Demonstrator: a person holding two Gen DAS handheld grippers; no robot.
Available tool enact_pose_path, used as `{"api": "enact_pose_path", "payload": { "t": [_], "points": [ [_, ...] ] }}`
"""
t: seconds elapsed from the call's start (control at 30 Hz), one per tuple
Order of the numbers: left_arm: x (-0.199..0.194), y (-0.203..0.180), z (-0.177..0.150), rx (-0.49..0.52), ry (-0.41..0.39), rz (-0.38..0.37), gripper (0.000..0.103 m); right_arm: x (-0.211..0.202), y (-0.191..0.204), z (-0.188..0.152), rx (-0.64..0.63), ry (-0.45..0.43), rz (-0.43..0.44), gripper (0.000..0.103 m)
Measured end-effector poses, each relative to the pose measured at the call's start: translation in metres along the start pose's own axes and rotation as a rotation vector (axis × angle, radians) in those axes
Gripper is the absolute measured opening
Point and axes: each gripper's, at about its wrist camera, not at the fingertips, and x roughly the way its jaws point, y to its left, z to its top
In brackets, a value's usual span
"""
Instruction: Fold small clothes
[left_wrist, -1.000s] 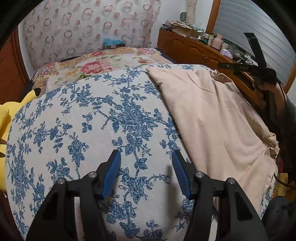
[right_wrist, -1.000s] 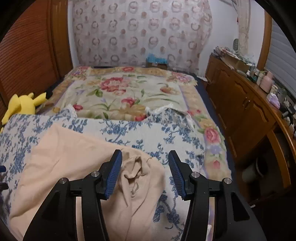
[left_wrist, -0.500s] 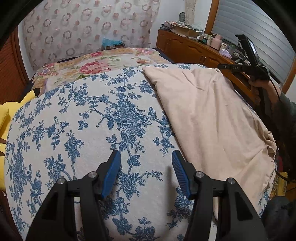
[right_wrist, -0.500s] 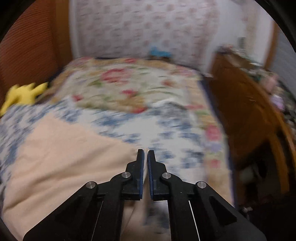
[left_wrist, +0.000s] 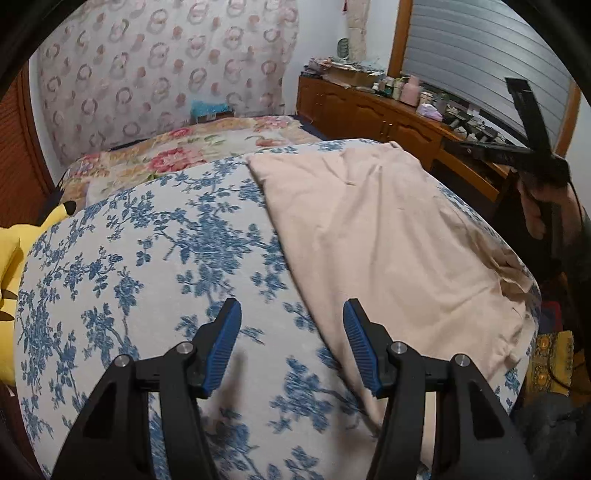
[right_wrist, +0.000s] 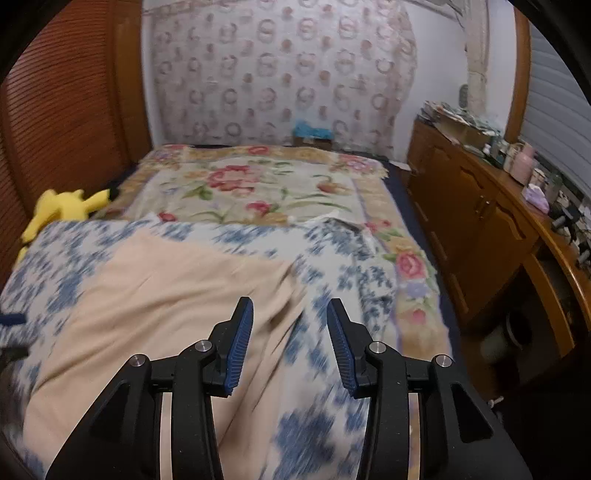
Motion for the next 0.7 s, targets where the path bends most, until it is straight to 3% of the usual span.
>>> {"api": "enact_pose_path", "payload": {
  "t": [0.4,0.7],
  "points": [
    [-0.011,-0.035,-0.028,0.036,-0.033,-0.004,0.057,-0.060,0.046,-0.092,-0.019,-0.021,0.097,0.042],
    [-0.013,-0.050,-0.040,0.056,-0.026,-0.007,0.057,-0.074,0.059,-0.137,-0.009,0.016,0.140,0.040]
  ]
}}
